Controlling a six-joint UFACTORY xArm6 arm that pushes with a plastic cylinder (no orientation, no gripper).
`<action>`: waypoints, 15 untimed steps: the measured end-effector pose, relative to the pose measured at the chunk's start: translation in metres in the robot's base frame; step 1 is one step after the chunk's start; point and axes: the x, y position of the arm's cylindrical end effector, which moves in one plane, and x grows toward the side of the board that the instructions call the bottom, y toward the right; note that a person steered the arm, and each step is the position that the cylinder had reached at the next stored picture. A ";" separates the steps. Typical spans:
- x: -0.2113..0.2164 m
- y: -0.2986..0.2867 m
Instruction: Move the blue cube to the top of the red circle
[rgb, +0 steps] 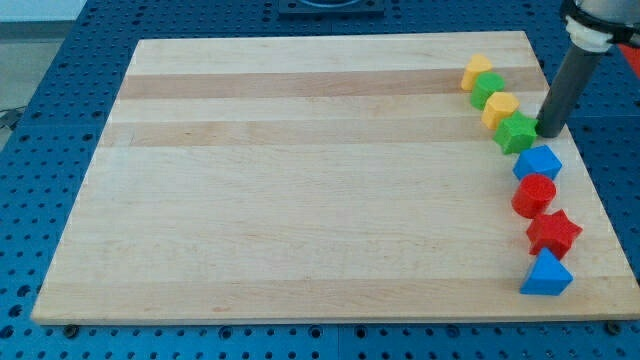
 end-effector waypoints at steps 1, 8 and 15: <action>0.039 0.000; 0.068 -0.008; 0.136 0.011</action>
